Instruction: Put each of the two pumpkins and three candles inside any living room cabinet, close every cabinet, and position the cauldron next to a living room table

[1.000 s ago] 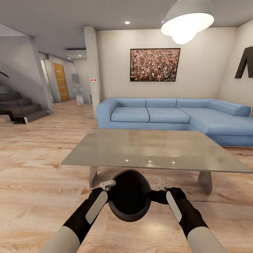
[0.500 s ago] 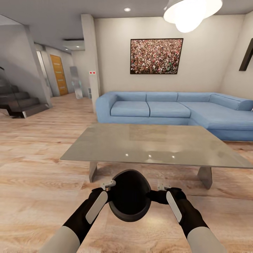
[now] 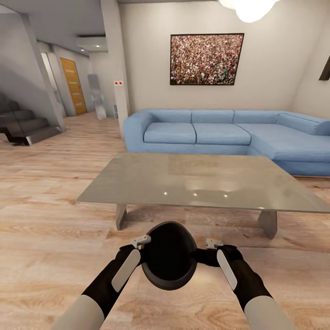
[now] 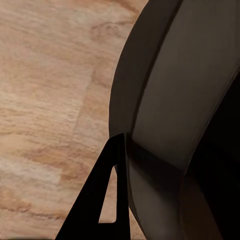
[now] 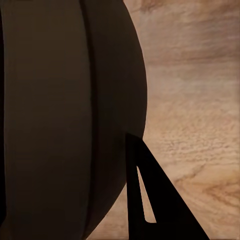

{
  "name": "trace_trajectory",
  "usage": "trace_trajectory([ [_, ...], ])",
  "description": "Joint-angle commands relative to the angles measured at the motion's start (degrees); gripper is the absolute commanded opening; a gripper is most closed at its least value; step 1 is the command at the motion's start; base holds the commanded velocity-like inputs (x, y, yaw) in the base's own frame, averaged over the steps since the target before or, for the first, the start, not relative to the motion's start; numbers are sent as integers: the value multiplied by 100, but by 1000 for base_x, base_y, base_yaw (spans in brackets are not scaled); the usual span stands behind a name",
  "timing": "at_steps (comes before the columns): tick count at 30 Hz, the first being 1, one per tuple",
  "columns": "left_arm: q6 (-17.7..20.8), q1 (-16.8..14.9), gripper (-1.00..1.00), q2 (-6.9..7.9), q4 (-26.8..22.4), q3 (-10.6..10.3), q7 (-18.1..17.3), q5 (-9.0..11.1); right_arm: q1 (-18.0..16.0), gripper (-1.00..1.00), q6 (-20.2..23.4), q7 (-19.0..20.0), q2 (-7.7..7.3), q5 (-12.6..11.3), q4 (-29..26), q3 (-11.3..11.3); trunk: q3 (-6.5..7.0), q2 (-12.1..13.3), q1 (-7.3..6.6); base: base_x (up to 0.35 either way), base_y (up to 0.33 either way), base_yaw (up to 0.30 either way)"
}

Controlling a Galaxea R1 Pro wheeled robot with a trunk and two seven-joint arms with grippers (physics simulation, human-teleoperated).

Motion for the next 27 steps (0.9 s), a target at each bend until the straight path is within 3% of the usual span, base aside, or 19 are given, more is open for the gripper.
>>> trace_trajectory([
  [1,-47,-11,-100,6,-10,-32,-12,413,-3,-100,16,40,-94,8,-13,27,-28,-5,0,0,0,0],
  [27,-47,-11,-100,6,-10,-32,-12,413,-2,-100,16,40,-94,8,-19,27,-604,-40,67,0,0,0],
])
